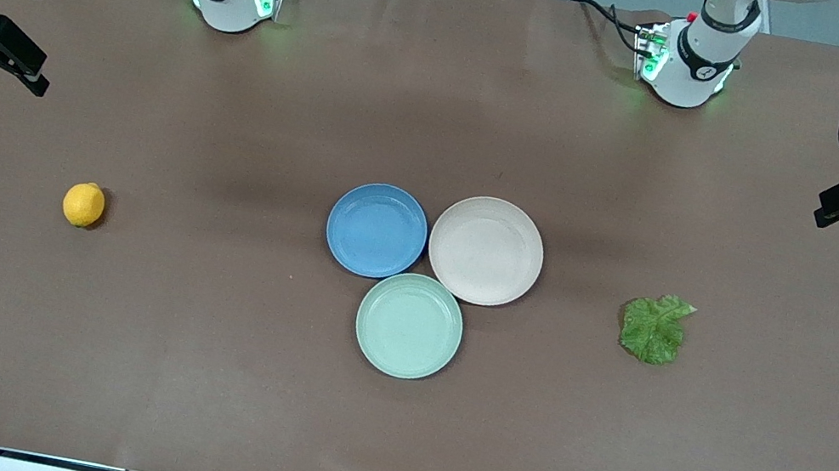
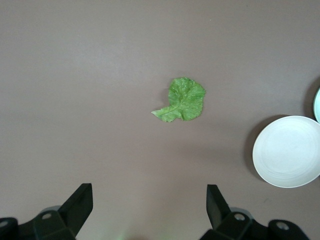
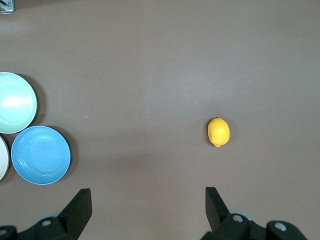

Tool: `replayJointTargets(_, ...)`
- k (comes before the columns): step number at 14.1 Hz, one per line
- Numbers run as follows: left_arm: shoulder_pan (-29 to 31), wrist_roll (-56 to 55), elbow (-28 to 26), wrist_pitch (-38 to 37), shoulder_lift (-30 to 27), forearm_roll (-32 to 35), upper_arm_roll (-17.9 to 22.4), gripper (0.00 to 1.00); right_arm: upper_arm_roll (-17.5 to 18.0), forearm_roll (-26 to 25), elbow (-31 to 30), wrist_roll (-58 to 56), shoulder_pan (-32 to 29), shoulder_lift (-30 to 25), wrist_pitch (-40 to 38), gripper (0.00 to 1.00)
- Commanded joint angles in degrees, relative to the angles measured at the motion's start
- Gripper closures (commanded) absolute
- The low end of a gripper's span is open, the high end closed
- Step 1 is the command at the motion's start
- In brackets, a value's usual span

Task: Pick lemon and lettuce from plates

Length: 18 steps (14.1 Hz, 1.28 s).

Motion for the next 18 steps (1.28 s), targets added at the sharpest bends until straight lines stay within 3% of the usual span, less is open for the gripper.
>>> replayJointTargets(1,0.5,1.4,-1.5,0.0,-1.6,-1.8,0.2,0.00,0.5,-0.2,1.3,0.0,-0.7,0.5,-0.8,0.00)
replayJointTargets(18,0.0,5.3,-0.9,-0.2,-1.9,-1.8,0.1,0.00,0.5,-1.8,1.3,0.1,-0.7,0.5,-1.0,0.00)
